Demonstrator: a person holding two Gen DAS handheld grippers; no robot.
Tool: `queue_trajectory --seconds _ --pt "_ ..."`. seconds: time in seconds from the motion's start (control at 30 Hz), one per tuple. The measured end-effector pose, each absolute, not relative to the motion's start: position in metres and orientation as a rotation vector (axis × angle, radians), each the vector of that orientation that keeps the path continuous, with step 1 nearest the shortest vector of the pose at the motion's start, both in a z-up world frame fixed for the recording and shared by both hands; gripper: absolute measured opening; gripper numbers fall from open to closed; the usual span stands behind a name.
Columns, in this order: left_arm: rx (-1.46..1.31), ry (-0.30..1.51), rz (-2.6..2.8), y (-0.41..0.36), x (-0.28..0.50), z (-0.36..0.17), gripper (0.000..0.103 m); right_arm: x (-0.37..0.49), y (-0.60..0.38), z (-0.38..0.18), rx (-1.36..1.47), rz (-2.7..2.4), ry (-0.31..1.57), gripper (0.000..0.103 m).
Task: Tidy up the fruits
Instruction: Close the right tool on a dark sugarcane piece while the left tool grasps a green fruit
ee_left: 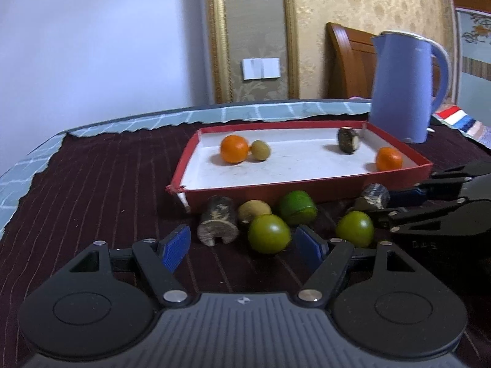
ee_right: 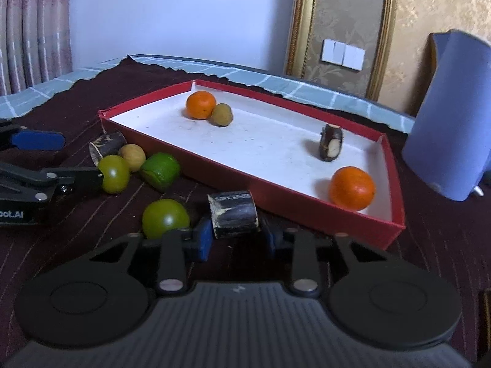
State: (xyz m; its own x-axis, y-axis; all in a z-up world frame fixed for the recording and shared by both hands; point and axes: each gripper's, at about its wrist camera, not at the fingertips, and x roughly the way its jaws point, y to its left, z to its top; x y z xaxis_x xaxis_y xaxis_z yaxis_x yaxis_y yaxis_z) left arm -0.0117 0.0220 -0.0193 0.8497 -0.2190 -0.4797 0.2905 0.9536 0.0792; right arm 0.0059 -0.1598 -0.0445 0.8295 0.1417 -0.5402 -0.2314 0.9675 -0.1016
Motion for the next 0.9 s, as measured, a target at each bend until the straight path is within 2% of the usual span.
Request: queue_trajectory --seconds 0.1,0.53,0.73,0.9 --pt "0.181 0.471 -0.272 0.012 -0.012 -0.020 0.075 -0.002 -0.164 -0.043 -0.151 0.176 0.545 0.031" --pt "0.181 0.606 -0.244 -0.010 0.018 -0.034 0.033 -0.005 -0.176 -0.047 -0.095 0.160 0.553 0.032" --pt "0.146 0.597 -0.245 -0.005 0.015 -0.033 0.031 -0.004 -0.175 -0.047 -0.094 0.163 0.559 0.035" --pt "0.126 0.585 -0.256 0.005 0.012 -0.032 0.031 -0.006 -0.174 -0.047 -0.099 0.159 0.546 0.033"
